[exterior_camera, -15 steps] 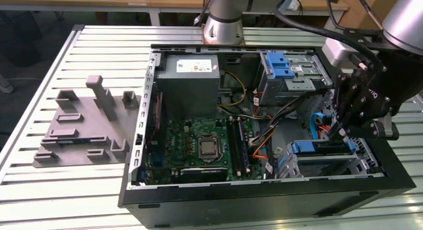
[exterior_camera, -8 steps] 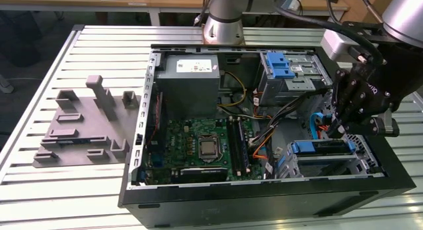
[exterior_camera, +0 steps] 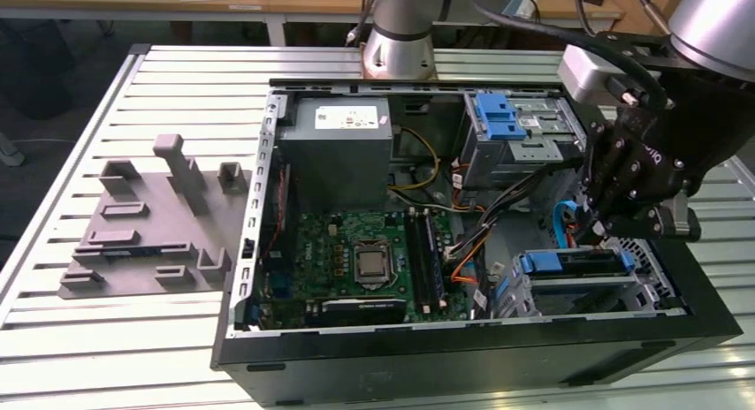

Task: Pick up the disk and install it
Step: 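Insert the second disk wire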

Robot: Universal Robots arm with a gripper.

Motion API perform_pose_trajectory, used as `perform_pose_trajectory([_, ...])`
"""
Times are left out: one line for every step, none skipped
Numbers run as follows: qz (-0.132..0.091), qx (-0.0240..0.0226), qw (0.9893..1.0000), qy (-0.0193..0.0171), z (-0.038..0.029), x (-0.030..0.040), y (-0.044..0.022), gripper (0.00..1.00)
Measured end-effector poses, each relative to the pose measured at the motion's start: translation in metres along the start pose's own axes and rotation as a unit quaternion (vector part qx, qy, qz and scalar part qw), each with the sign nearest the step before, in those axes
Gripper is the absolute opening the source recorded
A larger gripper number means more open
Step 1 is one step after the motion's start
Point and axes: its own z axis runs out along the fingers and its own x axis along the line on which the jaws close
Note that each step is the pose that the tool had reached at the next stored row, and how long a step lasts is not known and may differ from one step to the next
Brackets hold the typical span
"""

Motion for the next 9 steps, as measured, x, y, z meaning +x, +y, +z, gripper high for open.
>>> perform_pose_trajectory([0.0, 0.0, 1.0, 0.0, -0.0017, 0.0001, 0.0002, 0.11])
perform_pose_trajectory([0.0, 0.0, 1.0, 0.0, -0.0033, 0.0001, 0.0004, 0.11])
perform_pose_trajectory([0.0, 0.0, 1.0, 0.0, -0.005, 0.0001, 0.0006, 0.11])
perform_pose_trajectory([0.0, 0.0, 1.0, 0.0, -0.0065, 0.0, 0.0007, 0.11])
perform_pose_trajectory([0.0, 0.0, 1.0, 0.0, -0.0079, -0.0001, 0.0008, 0.11])
perform_pose_trajectory([0.0, 0.0, 1.0, 0.0, -0.0093, -0.0004, 0.0009, 0.11])
perform_pose_trajectory([0.0, 0.0, 1.0, 0.0, -0.0107, -0.0007, 0.001, 0.11])
perform_pose_trajectory([0.0, 0.0, 1.0, 0.0, -0.012, -0.0012, 0.0011, 0.11])
perform_pose_trajectory([0.0, 0.0, 1.0, -0.0001, -0.0128, -0.0018, 0.0012, 0.11])
